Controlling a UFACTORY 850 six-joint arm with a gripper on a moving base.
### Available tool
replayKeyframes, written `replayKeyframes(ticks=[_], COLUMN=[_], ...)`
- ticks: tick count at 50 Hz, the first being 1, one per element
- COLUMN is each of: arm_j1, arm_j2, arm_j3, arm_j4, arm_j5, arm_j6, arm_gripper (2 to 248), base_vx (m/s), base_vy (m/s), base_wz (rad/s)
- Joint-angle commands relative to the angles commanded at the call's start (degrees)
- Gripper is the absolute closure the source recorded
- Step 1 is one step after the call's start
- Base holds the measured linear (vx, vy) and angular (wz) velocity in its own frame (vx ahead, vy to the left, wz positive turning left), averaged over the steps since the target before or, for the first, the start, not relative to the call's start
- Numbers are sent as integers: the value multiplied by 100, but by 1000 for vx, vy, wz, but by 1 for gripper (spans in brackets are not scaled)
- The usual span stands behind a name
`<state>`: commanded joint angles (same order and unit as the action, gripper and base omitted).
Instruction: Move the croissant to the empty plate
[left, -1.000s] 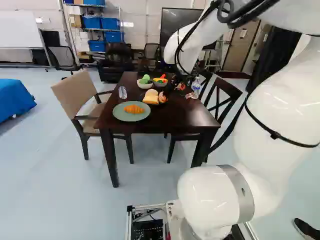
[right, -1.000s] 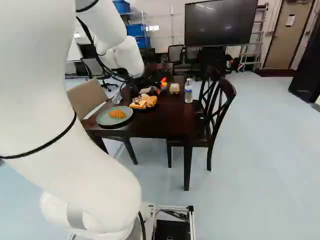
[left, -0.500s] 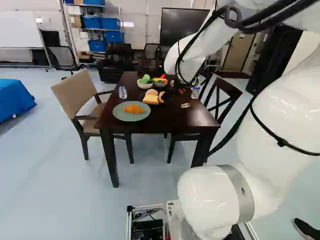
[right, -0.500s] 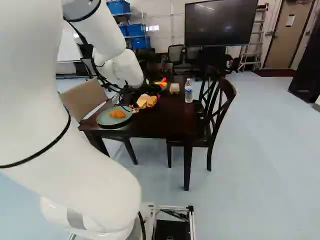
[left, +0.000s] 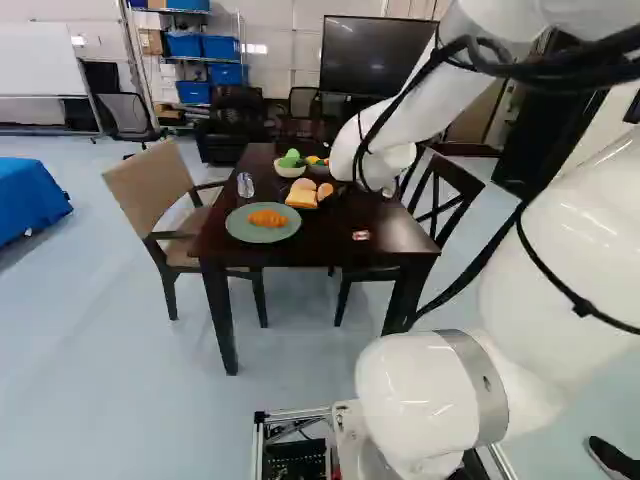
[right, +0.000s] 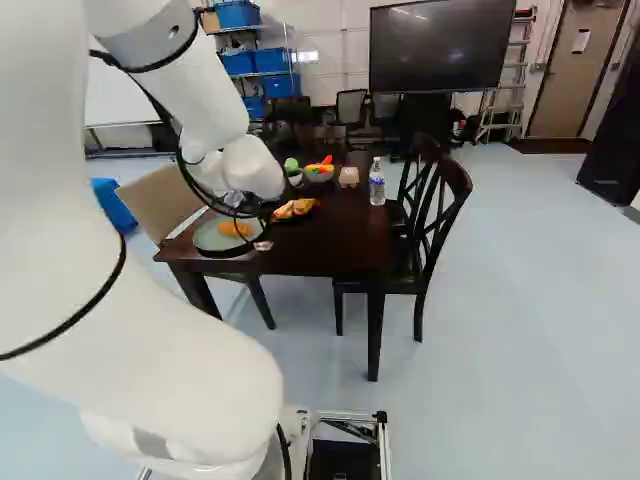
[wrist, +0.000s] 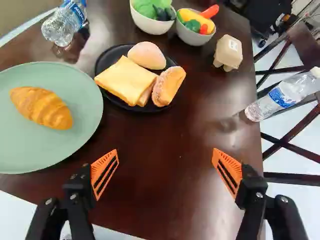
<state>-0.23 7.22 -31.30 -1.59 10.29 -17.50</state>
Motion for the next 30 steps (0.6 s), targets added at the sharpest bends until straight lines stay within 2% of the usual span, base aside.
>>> replayKeyframes(ticks=[30], arm_j1=[11], arm_j2=[414], arm_j3=[1240], arm_j4=[75], arm_j5=[1872], arm_j6=[825], arm_gripper=[3], base_vx=[0], base_vy=[0], base_wz=[0])
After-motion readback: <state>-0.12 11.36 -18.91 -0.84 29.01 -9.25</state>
